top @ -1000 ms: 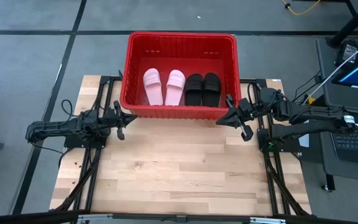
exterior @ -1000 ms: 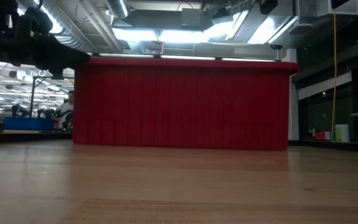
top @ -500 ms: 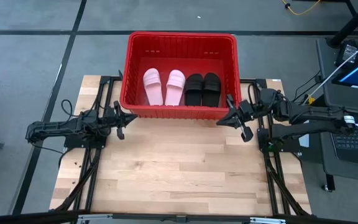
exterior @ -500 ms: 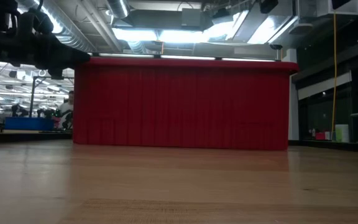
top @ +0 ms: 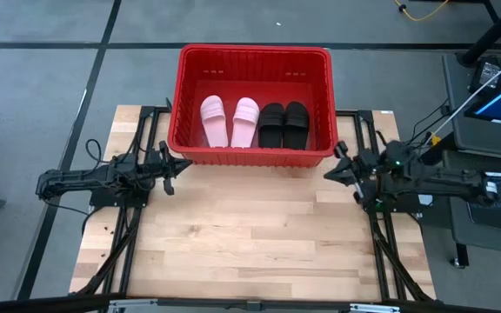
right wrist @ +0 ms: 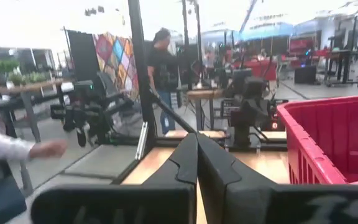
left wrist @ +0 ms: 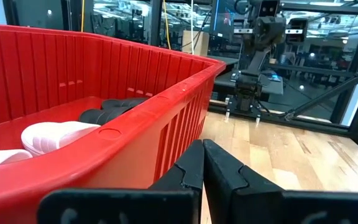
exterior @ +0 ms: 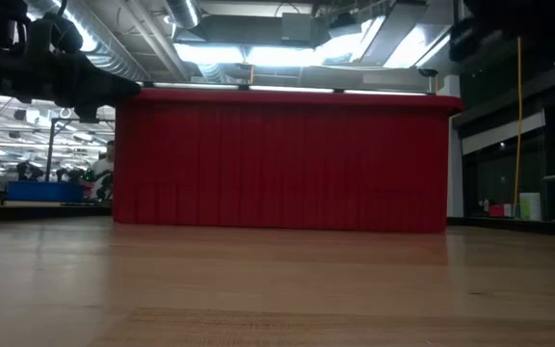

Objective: Pick and place slides into bin
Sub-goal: Return to Home Position

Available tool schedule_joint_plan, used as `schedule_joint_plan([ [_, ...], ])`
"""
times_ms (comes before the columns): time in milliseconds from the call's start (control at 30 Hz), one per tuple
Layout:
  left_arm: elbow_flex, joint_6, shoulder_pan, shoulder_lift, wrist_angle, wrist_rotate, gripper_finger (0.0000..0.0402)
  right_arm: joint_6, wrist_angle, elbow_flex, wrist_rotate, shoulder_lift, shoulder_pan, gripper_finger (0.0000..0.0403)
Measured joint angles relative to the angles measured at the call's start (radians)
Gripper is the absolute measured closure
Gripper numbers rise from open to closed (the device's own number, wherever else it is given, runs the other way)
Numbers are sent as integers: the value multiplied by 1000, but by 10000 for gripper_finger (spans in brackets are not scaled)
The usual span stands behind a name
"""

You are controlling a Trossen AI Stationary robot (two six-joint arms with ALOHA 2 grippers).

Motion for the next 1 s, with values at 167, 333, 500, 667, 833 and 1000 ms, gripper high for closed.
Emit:
schedule_joint_plan([
  [167, 0, 0, 0, 0, 0, 0, 396, 16, -7, -101, 0, -127, -5, 394],
  [333, 0, 0, 0, 0, 0, 0, 395, 44, 19, -210, -27, -219, -4, 394],
  [500, 0, 0, 0, 0, 0, 0, 398, 77, 98, -291, -176, -283, -3, 394],
  [667, 0, 0, 0, 0, 0, 0, 395, 84, 41, -299, -202, -313, -2, 394],
  [833, 0, 0, 0, 0, 0, 0, 394, 159, 31, -299, -202, -312, -2, 394],
  [1000, 0, 0, 0, 0, 0, 0, 395, 125, 11, -299, -202, -312, -2, 394],
])
